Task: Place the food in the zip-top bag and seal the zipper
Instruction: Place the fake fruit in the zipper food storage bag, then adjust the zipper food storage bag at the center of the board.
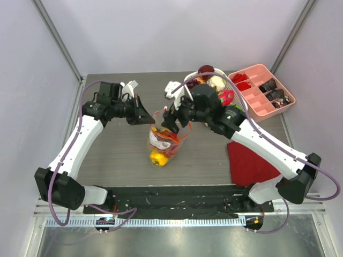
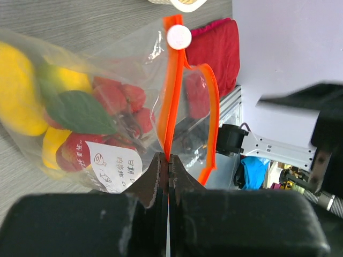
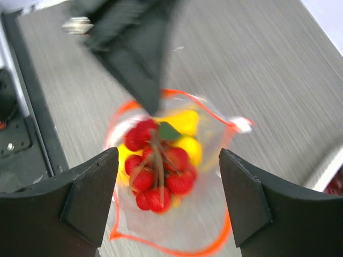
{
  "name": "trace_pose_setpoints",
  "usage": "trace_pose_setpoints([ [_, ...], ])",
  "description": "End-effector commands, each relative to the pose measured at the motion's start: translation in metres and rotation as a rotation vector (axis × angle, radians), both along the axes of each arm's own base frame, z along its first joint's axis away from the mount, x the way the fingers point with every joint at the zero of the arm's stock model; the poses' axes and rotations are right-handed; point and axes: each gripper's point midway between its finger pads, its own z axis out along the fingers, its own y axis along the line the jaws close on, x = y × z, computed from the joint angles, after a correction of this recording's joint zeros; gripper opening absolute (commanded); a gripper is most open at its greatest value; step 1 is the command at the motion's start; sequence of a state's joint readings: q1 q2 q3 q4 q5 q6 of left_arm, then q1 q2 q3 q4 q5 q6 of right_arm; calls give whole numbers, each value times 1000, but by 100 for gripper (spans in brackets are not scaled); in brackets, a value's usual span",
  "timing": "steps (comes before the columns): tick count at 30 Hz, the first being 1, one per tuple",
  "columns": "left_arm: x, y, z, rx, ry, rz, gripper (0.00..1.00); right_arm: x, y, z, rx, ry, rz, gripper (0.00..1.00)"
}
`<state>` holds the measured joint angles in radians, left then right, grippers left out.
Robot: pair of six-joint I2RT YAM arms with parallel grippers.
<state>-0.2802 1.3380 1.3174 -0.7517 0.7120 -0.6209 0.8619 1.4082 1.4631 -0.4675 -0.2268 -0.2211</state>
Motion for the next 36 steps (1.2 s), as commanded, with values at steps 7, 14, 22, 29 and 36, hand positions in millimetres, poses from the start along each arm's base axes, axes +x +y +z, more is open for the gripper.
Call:
trace_pose_setpoints([
  [7,-3,-3,11,-28,-41,-23,0,45,-71,-37,3,287,-282,79],
  [14,-5,-1,10,-19,-39,-25,0,40,-74,-82,-91,352,-263,77],
  [22,-7,11,5,70,-81,-20,0,12,-60,-71,-56,454,-130,1],
  [29,-7,45,31,312,-221,15,0,-26,-25,31,228,516,19,1],
  [36,-27,49,24,427,-228,-64,0,-27,-15,10,142,519,40,1],
])
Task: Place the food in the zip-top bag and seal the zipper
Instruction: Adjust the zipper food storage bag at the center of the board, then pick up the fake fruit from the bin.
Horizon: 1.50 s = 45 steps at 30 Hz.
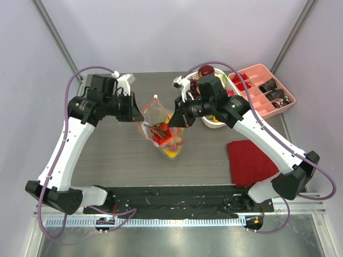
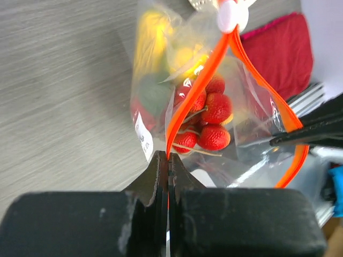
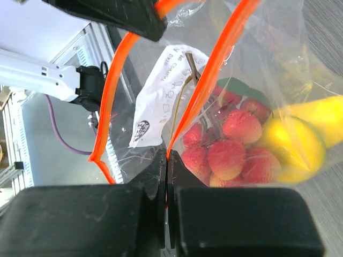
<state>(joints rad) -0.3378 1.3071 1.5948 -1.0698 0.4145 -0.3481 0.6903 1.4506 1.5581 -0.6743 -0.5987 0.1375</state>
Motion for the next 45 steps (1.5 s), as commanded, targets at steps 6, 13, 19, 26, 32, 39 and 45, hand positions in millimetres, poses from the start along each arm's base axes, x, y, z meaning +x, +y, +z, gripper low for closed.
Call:
trace_pose_setpoints([
  [6,-8,5,-48,106,88,-21,0,29,0,-30,-99,-74,-33,1],
  [13,10,-4,-59,84,97,-3,0,74,-15,-31,-121,-110,-145,23],
  [19,17,1,-57,53,99,25,0,129,-45,2,-107,-228,-260,82],
  [26,18,0,-57,32,104,17,0,236,-114,-34,-415,-436,-459,87],
  [32,15,1,-58,29,98,11,0,285,-146,-70,-607,-501,-480,89],
  [39,16,0,-63,31,106,9,0,315,-154,-107,-735,-551,-436,91],
  [45,15,1,-64,36,108,9,0,324,-158,-132,-799,-553,-407,91],
])
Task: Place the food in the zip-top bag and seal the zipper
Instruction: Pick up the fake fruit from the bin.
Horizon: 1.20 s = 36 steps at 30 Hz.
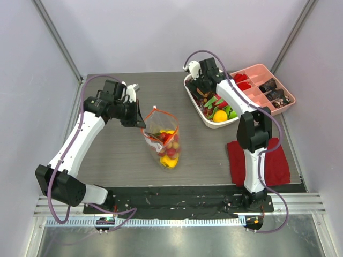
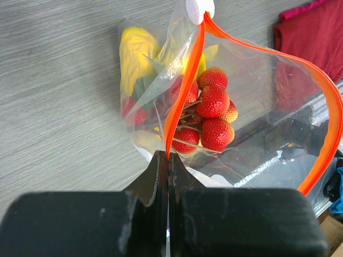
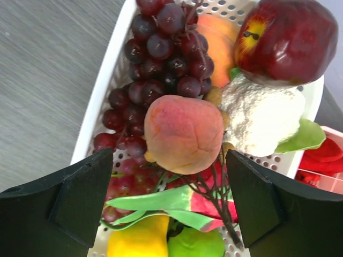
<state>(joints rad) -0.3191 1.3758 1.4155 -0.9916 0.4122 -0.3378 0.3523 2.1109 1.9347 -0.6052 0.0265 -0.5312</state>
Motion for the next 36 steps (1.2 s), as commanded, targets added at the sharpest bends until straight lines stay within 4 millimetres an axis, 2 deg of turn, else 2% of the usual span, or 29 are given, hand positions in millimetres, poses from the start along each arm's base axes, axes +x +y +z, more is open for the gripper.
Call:
trace_pose_setpoints([
  [1,4,-2,10,-23,-49,-4,0,24,-4,20,-51,-109,2,91],
  [6,2,0,10,-16,-51,-7,0,26,-5,16,-57,-104,5,84],
  [12,4,0,10,-14,-58,1,0,15,-11,10,-80,-72,32,60],
  [14,4,0,10,-19,-56,3,0,15,-12,18,-78,-86,30,53],
  [16,4,-1,11,-21,-60,2,0,16,-15,29,-74,-108,21,50],
  [20,2,-1,13,-26,-61,2,0,18,-19,60,-37,-155,6,39],
  [21,2,-1,14,-29,-62,2,0,19,-19,79,-18,-187,2,37],
  [23,1,-1,15,-33,-66,3,0,16,-17,101,25,-214,1,33],
  [25,1,-1,15,-33,-65,5,0,7,-14,126,61,-240,5,27],
  [26,0,-1,15,-36,-64,4,0,3,-6,136,120,-243,27,25],
  [27,1,-1,15,-37,-68,6,0,-4,-6,155,145,-269,29,24],
  [29,0,-2,15,-43,-64,6,0,-14,1,173,196,-275,49,20],
  [32,0,-3,15,-47,-62,6,0,-41,9,207,301,-269,76,17],
  [33,1,-3,15,-48,-62,9,0,-58,25,214,383,-228,135,16],
  [34,2,-3,15,-49,-67,10,0,-76,30,230,422,-228,162,15],
  [35,2,-4,15,-50,-66,10,0,-89,39,234,456,-206,190,15],
  [36,3,-4,15,-54,-67,10,0,-107,58,239,497,-184,243,15],
])
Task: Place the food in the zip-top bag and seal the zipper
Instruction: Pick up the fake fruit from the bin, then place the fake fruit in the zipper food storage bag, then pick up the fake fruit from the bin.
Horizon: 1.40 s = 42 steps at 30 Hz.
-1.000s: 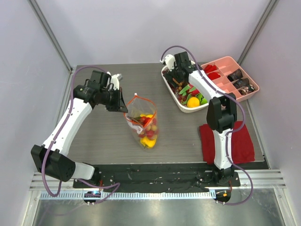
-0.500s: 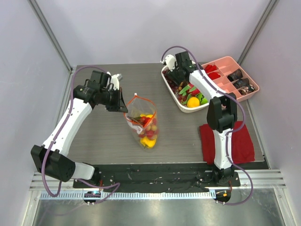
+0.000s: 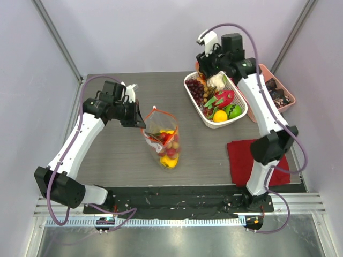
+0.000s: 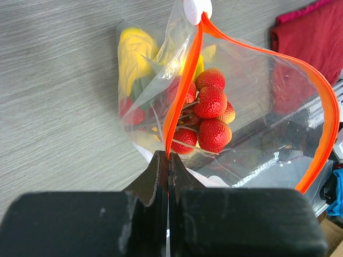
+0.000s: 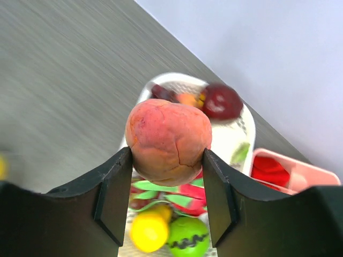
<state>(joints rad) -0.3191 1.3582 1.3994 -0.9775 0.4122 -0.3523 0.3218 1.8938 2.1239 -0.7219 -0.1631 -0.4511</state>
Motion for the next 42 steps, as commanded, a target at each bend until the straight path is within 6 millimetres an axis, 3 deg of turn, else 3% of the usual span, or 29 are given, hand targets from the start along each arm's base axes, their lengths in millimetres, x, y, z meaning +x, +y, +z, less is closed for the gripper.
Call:
trace_pose_setpoints([
  [1,4,-4,14,-47,-60,3,0,-95,59,82,268,16,228,15],
  [3,5,-5,15,-51,-63,6,0,-131,91,81,300,60,328,15],
  [7,6,-5,17,-52,-69,7,0,-190,136,78,328,107,472,16],
  [10,6,-5,19,-54,-77,7,0,-215,157,53,277,150,529,17],
  [13,6,-5,20,-55,-75,9,0,-223,167,18,203,205,557,22],
  [14,5,-5,19,-55,-73,10,0,-228,171,7,171,217,571,28],
  [15,4,-4,19,-56,-72,11,0,-227,173,-3,147,230,564,44],
  [17,4,-4,19,-55,-74,12,0,-220,171,-11,127,232,515,64],
  [18,4,-4,19,-53,-76,11,0,-214,171,-10,127,217,491,82],
  [22,3,-3,21,-55,-82,11,0,-203,162,19,157,132,431,98],
  [25,3,-4,21,-54,-80,8,0,-191,145,38,238,136,376,99],
  [26,4,-4,22,-52,-85,6,0,-176,129,41,257,138,328,99],
  [29,4,-4,22,-53,-88,3,0,-157,95,40,295,161,238,99],
  [30,3,-4,23,-54,-91,1,0,-143,71,36,302,170,180,98],
  [32,3,-3,22,-51,-93,2,0,-133,41,17,266,206,111,97],
  [33,2,-3,23,-53,-95,-1,0,-121,15,11,253,209,40,97],
  [36,3,-3,22,-50,-97,2,0,-109,-27,-22,179,253,-64,96],
  [37,3,-3,22,-51,-99,2,0,-102,-51,-35,156,274,-128,95],
  [40,3,-4,21,-55,-93,-1,0,-92,-89,-71,87,354,-257,91],
  [42,3,-4,19,-52,-85,-2,0,-90,-97,-91,52,403,-280,89],
])
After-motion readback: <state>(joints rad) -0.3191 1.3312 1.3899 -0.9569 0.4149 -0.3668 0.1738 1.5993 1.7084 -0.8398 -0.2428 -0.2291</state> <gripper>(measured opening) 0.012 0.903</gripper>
